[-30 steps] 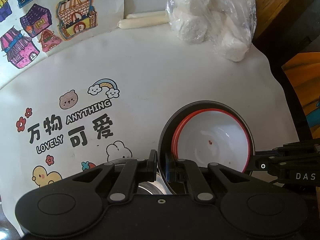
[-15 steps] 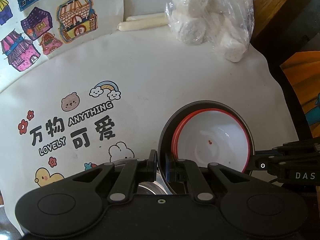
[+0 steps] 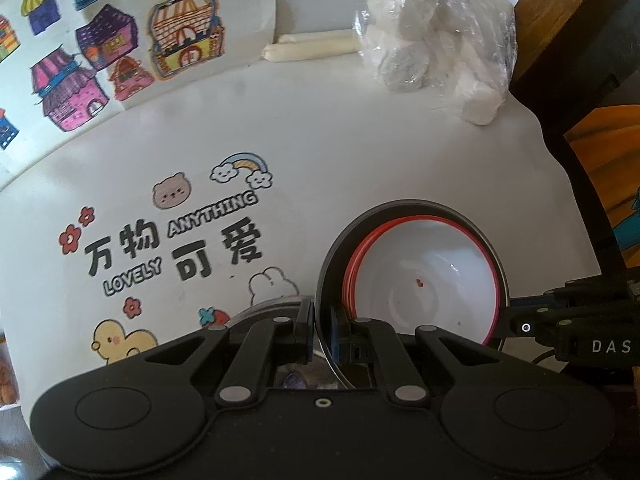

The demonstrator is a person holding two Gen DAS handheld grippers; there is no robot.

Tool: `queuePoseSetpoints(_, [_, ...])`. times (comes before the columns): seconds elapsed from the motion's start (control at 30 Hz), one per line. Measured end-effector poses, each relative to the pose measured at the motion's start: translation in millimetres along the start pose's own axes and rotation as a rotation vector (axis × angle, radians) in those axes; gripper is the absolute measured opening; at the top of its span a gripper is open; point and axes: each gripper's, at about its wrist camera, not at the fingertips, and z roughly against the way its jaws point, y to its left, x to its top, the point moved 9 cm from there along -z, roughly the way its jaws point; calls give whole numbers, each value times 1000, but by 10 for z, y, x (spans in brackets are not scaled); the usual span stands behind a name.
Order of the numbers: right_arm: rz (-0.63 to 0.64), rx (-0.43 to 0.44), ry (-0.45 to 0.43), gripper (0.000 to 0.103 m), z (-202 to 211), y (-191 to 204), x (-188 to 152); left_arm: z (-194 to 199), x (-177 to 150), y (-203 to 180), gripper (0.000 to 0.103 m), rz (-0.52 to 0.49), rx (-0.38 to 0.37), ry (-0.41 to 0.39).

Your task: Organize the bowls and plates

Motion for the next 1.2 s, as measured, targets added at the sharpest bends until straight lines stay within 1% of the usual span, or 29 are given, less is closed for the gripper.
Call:
queuePoseSetpoints(0.33, [30, 17, 36, 19, -173, 238, -128, 78, -209, 248, 7, 27, 10, 6])
queuePoseSetpoints(0.73, [40, 33, 70, 19, -393, 479, -305, 121, -465, 517, 7, 37, 22, 27])
queuePoseSetpoints(1.2, [31, 30, 91, 19, -541, 603, -440, 94, -639, 665, 7, 38, 21, 46])
